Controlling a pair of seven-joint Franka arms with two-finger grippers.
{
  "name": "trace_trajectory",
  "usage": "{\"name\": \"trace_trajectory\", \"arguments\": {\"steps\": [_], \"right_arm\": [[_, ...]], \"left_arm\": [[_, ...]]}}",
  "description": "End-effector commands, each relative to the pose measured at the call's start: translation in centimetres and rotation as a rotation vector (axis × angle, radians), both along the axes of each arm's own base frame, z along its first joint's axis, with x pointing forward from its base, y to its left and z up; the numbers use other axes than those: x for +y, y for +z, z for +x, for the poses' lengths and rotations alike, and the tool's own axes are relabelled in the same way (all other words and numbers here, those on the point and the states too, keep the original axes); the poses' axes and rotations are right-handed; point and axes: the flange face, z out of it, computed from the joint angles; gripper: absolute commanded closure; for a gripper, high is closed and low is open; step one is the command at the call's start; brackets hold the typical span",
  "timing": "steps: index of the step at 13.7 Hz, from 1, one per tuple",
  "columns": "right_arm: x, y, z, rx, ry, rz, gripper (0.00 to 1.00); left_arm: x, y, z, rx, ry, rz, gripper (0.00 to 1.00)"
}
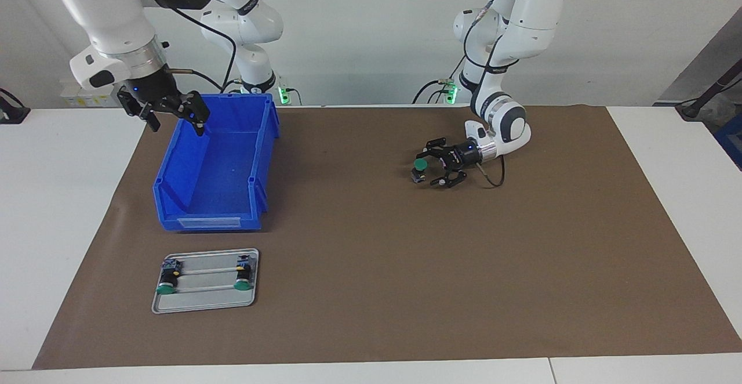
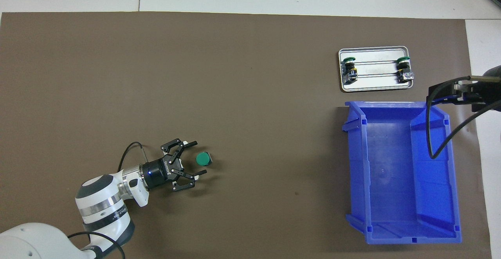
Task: Place and press button with both arms
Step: 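Open the left gripper and draw it back from the button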
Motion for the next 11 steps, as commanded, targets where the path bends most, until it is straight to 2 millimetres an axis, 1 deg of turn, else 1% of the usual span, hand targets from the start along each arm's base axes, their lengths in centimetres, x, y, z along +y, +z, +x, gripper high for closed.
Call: {"name": "trace_trajectory", "arguments": {"steps": [1,3,5,7,9,10,11], "right_arm": [[-0.3,0.1,-0.7,-0.004,0.015,0.005,0.00],[-0.3,0.1,-0.8,-0.002,0.015,0.005,0.00],[-0.3,0.1,-0.7,-0.004,0.015,0.005,0.00],[-0.3,0.1,-0.7,-0.004,0.015,0.005,0.00],[-0.3,0.1,-0.7,-0.004,0.015,0.005,0.00],[-0.3,0.1,-0.7,-0.004,0.015,0.005,0.00],[-0.3,0.1,-0.7,-0.004,0.015,0.005,0.00]], "left_arm": [[3.6,0.4,-0.8,-0.053,0.001,0.004,0.03],[6.8,1.4,-0.2,-0.009,-0.017,-0.028,0.03],[10.0,4.4,1.9,0.053,-0.046,-0.047,0.03],[12.3,8.0,5.0,0.122,-0.072,-0.083,0.03],[13.5,12.1,8.7,0.208,-0.118,-0.096,0.03],[14.0,14.7,10.7,0.280,-0.138,-0.081,0.03],[14.1,19.0,12.9,0.357,-0.163,-0.019,0.03]]}}
